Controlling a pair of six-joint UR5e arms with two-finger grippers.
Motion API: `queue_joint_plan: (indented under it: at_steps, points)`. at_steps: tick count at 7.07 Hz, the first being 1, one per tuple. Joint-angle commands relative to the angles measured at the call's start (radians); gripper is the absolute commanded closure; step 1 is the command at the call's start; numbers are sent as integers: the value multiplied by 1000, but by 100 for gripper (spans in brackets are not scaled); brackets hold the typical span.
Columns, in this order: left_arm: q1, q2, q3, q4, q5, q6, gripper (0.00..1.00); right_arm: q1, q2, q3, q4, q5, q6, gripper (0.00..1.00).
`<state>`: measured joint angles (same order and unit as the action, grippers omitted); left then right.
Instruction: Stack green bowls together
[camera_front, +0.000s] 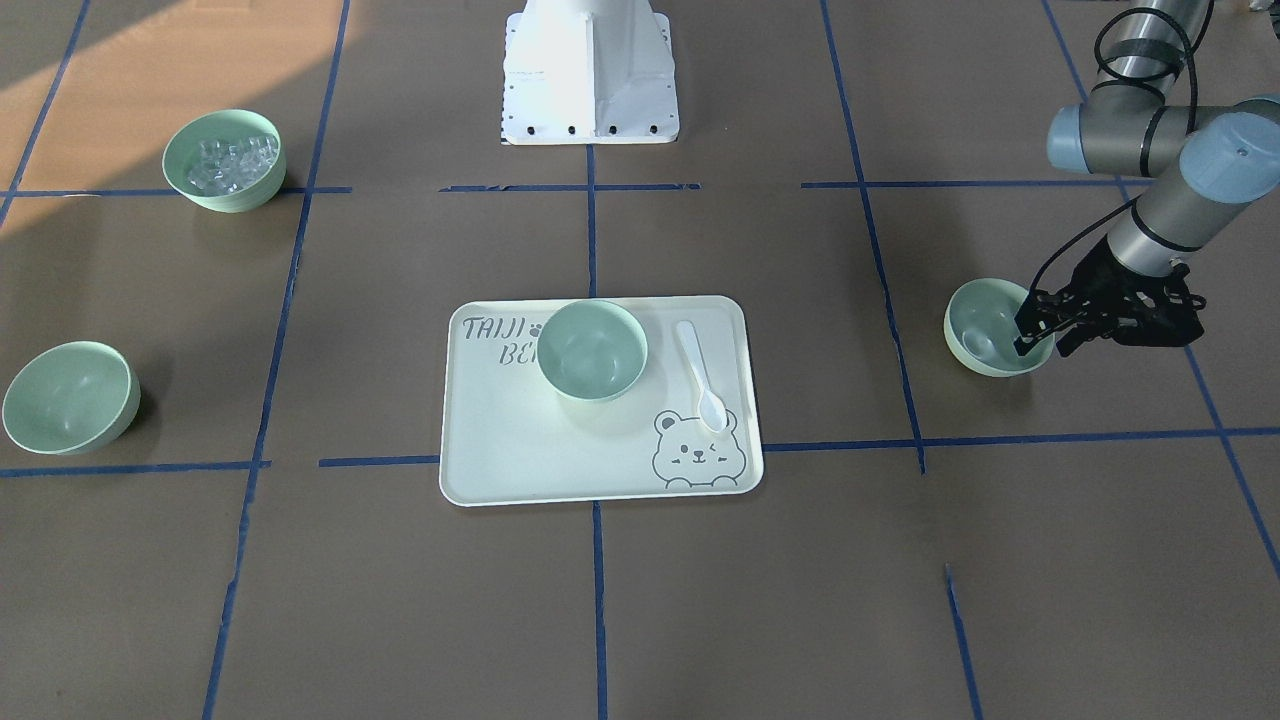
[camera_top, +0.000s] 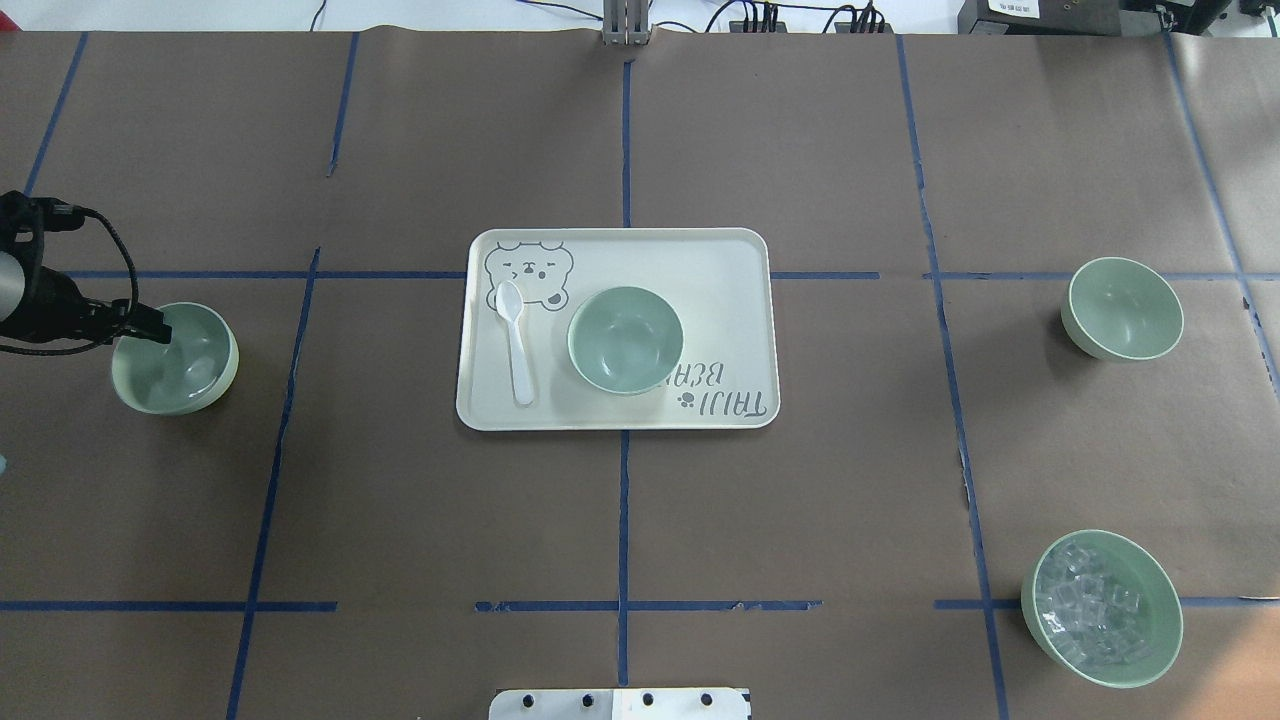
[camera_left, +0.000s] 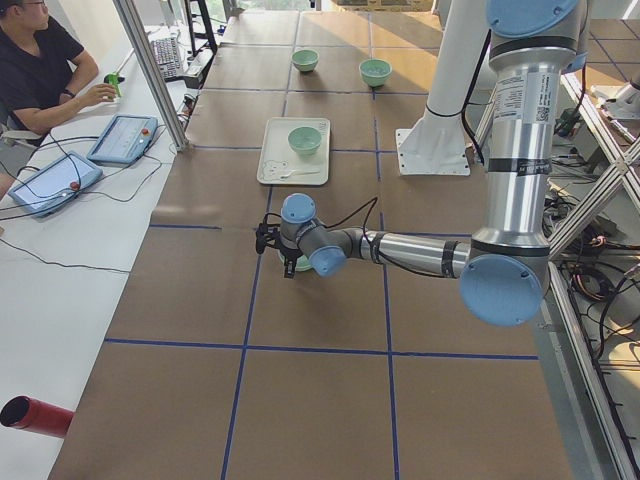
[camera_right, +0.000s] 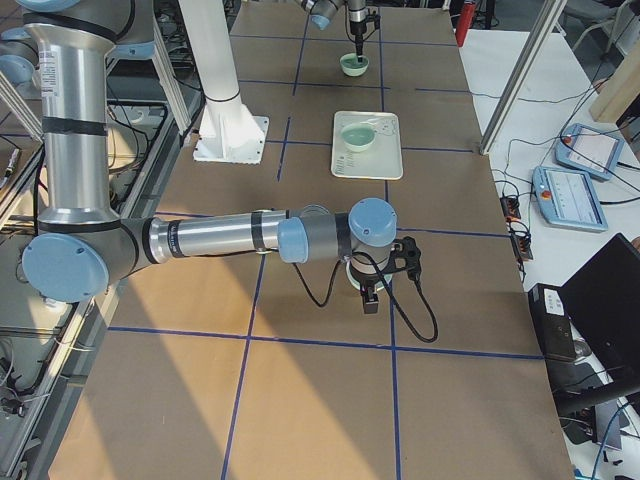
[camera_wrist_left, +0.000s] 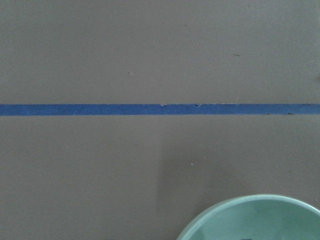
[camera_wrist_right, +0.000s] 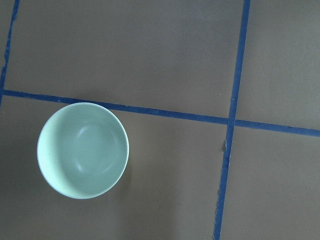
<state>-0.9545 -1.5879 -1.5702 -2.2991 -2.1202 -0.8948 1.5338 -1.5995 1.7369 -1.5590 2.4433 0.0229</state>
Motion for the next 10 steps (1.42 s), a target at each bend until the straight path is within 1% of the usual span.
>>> queue_joint_plan:
  at_steps: [1,2,3,4,5,6,7,8,9,10]
  points:
    - [3,-1,-1,1,0,1,91,-27,10,-2,11,-3,95,0]
    - [2,0,-7,1,-4,1,100,-41,33,-11,22,-4,98,0]
    - [-3,32,-52,7,-23,2,100,-53,77,-48,22,-3,117,0]
    - [-15,43,-97,30,-97,4,100,-66,128,-100,23,-3,121,0]
    - [-62,28,-109,71,-175,4,100,-93,157,-150,49,-4,121,0]
    - [-91,5,-134,119,-181,4,100,-112,173,-214,138,-6,144,0]
    - [-95,-63,-161,230,-178,1,100,-144,173,-273,293,-13,258,0]
    - [-95,-104,-195,312,-176,-7,100,-191,171,-325,441,-26,388,0]
    - [-95,-130,-212,332,-176,-48,100,-257,159,-359,567,-56,519,0]
    - [-93,-171,-212,334,-173,-138,100,-314,138,-378,677,-90,616,0]
